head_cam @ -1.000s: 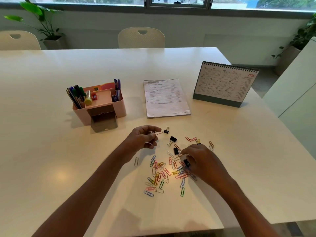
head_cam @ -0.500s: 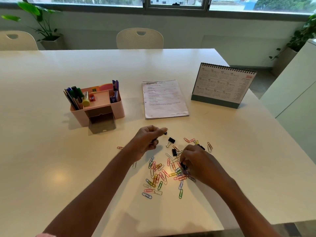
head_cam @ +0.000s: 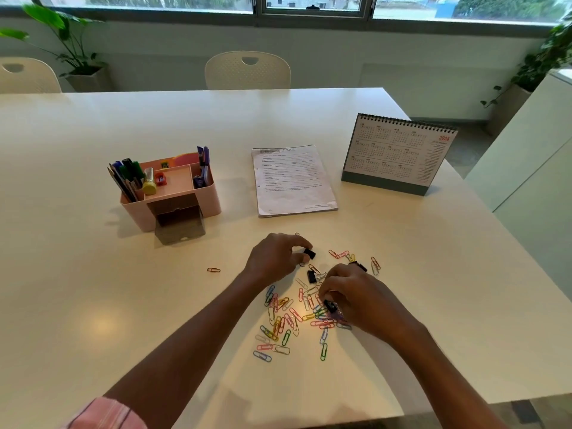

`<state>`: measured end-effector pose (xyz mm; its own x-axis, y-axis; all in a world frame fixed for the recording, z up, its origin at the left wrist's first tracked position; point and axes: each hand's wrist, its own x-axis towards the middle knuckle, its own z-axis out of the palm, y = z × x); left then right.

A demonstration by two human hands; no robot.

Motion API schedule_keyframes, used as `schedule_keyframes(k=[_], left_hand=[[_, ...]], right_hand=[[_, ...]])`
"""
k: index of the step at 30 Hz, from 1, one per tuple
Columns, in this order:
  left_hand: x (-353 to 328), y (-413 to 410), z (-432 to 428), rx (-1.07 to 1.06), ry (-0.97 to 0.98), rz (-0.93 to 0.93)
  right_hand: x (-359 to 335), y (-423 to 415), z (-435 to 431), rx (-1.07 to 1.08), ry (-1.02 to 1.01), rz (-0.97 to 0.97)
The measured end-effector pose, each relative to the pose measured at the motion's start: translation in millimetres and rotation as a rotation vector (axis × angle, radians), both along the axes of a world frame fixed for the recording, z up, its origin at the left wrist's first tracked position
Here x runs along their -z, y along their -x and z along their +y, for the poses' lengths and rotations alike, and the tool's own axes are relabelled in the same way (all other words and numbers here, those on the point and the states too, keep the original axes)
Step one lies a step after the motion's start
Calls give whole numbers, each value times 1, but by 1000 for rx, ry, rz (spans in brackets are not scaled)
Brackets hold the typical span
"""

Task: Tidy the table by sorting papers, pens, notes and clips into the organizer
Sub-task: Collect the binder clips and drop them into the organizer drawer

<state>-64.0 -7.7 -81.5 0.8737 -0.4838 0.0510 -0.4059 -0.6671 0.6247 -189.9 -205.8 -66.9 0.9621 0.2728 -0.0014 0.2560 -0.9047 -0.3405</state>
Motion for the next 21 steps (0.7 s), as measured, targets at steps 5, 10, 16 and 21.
schedule_keyframes(k=[5,10,16,21], left_hand=[[4,-2,1,5,-10,-20],[8,-3,3,-1,-6,-4],[5,1,4,28,-37,-36],[4,5,8,29,-39,-63]], right_hand=[[-9,5,-4,-26,-32,83],[-13,5,-2,-17,-5,102],[-12,5,4,22,0,78],[-4,5,4,102,-416,144]])
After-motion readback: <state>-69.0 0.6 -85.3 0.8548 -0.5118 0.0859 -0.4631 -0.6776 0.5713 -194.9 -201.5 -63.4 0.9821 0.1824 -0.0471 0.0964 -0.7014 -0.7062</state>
